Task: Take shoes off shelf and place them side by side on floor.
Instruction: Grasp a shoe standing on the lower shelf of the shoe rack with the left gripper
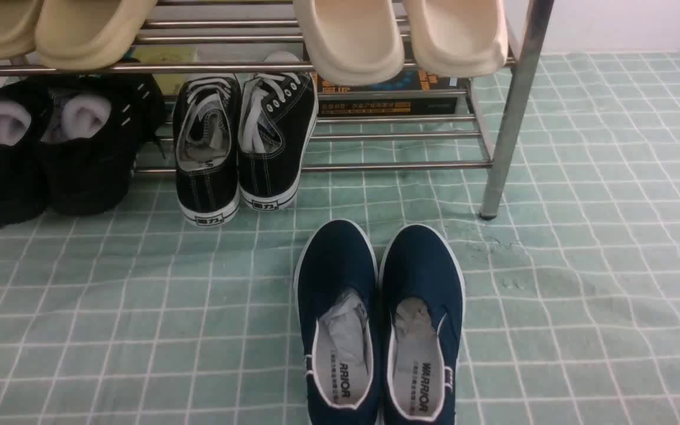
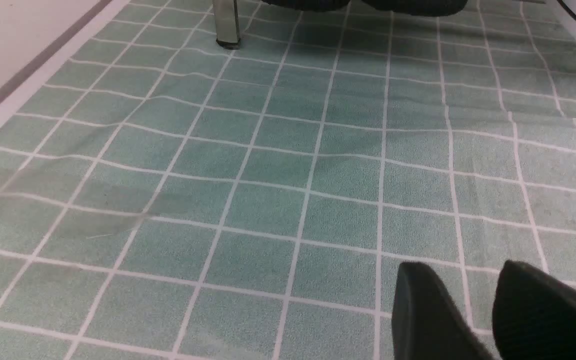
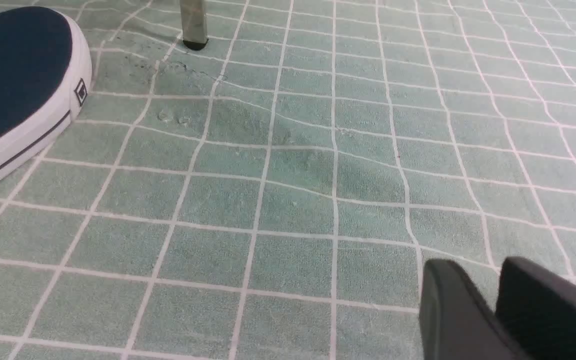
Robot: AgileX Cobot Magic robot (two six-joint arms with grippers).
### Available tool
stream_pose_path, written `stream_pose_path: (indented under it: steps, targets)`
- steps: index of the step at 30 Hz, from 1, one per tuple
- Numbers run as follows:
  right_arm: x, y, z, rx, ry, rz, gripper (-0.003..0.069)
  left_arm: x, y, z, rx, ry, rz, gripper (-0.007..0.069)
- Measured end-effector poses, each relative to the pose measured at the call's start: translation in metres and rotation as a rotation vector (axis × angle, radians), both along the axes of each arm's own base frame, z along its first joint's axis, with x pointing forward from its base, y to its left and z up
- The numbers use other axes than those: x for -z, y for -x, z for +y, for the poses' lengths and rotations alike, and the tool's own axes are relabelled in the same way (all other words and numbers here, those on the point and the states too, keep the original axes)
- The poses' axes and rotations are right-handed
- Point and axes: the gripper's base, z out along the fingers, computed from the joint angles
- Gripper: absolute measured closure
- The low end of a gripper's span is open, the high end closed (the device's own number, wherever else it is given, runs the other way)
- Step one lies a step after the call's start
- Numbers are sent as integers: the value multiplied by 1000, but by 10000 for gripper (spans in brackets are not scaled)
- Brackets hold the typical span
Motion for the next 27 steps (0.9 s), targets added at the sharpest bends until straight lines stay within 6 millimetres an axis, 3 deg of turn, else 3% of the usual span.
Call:
stream_pose_path:
  steps: [24,27]
  targets:
    - [0,0,0,0,0,1,452,0,0,0,-1,6,-1,383]
    - [0,0,0,0,0,1,453,0,0,-5,-24,251,-25,383]
